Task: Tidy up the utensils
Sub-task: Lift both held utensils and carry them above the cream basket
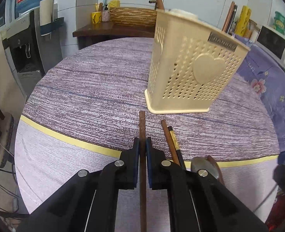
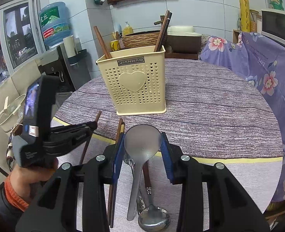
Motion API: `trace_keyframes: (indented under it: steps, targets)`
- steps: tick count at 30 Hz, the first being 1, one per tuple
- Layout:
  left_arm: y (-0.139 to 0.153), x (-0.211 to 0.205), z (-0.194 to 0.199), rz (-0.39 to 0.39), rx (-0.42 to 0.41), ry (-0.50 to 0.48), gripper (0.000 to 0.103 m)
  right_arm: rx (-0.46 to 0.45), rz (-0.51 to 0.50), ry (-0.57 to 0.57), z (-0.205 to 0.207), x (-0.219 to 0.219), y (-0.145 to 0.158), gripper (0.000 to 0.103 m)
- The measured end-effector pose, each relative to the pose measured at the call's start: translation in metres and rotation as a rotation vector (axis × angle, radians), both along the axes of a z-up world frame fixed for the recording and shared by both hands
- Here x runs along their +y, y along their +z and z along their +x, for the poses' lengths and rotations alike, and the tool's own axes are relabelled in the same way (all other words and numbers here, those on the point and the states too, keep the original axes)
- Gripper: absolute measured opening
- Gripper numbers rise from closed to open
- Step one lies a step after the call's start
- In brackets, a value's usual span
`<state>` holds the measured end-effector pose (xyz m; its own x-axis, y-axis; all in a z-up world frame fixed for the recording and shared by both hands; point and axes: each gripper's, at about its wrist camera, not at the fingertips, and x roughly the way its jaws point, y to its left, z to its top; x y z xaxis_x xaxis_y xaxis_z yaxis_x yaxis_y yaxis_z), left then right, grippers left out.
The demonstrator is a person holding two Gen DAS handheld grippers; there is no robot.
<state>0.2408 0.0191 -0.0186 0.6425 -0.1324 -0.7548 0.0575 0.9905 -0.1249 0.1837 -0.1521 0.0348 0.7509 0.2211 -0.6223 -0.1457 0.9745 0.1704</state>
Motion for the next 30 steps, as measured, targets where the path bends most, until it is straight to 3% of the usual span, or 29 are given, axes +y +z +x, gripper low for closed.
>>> trace_keyframes:
  steps: [7, 13, 21, 30]
  targets:
    - [0.029, 0.003, -0.023, -0.053, -0.069, -0.049, 0.008, -0.023, -0.011, 0.032, -0.006, 0.002, 0.003, 0.037]
    - [0.054, 0.018, -0.043, -0.130, -0.116, -0.085, 0.008, -0.022, 0.038, 0.071, -0.007, -0.005, 0.009, 0.037]
    - [0.099, 0.034, -0.062, -0.177, -0.243, -0.106, 0.008, -0.053, 0.031, 0.092, -0.008, -0.004, 0.024, 0.037]
    - [0.112, 0.038, -0.060, -0.181, -0.285, -0.114, 0.008, -0.041, 0.039, 0.101, -0.001, -0.002, 0.027, 0.037]
